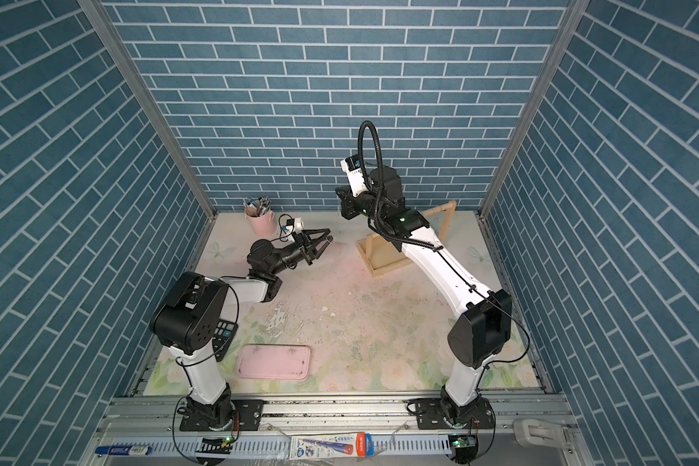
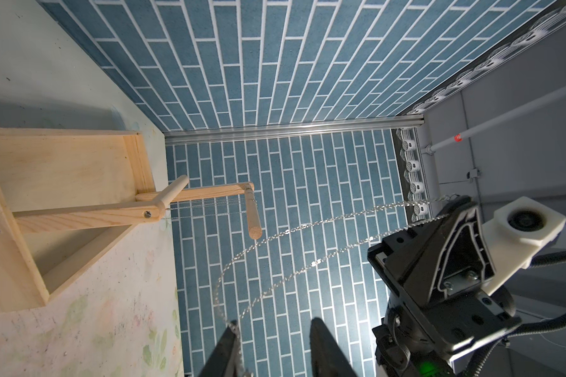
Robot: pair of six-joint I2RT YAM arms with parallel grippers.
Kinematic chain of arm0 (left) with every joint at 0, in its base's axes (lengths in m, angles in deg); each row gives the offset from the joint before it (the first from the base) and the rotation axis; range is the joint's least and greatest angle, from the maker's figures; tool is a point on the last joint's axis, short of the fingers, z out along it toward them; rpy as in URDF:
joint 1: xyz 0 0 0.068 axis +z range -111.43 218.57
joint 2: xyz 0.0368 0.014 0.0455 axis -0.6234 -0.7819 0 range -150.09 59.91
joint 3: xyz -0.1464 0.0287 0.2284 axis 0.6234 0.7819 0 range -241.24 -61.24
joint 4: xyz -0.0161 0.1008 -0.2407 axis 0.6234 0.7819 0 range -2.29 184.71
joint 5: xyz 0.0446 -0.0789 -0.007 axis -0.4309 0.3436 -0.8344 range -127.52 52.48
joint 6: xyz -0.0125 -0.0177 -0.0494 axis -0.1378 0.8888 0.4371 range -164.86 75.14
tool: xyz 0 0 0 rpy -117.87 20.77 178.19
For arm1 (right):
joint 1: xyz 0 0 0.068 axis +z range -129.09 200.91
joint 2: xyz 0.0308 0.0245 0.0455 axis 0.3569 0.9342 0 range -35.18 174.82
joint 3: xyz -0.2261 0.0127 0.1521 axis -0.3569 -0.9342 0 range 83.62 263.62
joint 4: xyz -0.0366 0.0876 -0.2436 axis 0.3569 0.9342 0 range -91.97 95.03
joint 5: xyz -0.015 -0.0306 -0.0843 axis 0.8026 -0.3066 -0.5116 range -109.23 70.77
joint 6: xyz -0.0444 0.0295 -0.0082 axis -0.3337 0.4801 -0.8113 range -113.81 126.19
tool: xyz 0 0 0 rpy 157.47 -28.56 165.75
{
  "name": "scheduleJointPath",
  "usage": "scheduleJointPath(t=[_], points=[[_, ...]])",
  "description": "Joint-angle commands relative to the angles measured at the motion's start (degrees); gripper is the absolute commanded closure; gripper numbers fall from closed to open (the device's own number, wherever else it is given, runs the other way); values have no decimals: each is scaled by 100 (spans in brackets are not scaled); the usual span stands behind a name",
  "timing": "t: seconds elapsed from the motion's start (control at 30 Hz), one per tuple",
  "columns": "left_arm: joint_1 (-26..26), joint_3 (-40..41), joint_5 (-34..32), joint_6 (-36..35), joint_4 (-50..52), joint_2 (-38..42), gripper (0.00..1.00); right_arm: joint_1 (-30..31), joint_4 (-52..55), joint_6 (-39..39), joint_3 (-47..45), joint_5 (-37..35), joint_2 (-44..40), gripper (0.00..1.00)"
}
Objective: Take the necklace off the jewelry display stand
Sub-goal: Place the necklace at the center of the board.
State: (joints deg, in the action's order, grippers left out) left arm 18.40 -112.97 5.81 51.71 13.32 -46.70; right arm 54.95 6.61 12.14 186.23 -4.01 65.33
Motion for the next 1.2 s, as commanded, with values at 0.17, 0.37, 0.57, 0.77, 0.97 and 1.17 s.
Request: scheduleJointPath(t=[0.17, 0.37, 0.57, 0.77, 0.97, 1.17], points=[[-25, -22, 96, -148, -127, -37, 72, -25, -63, -103, 46, 60, -188, 100], [-39, -33, 114, -174, -118, -58, 78, -20, 10, -143, 134, 68, -191, 100], [-49, -39, 123, -197, -84, -77, 83, -20, 56, -169, 214, 68, -172, 100], [-56, -55, 138, -221, -41, -93, 89, -27, 149, -226, 338, 68, -139, 100], [-42, -83, 210, -551, 478, 47, 94, -28, 197, -253, 409, 72, -134, 100], [-35, -127, 281, -933, 1099, 197, 95, -35, 174, -227, 277, 95, -187, 100]])
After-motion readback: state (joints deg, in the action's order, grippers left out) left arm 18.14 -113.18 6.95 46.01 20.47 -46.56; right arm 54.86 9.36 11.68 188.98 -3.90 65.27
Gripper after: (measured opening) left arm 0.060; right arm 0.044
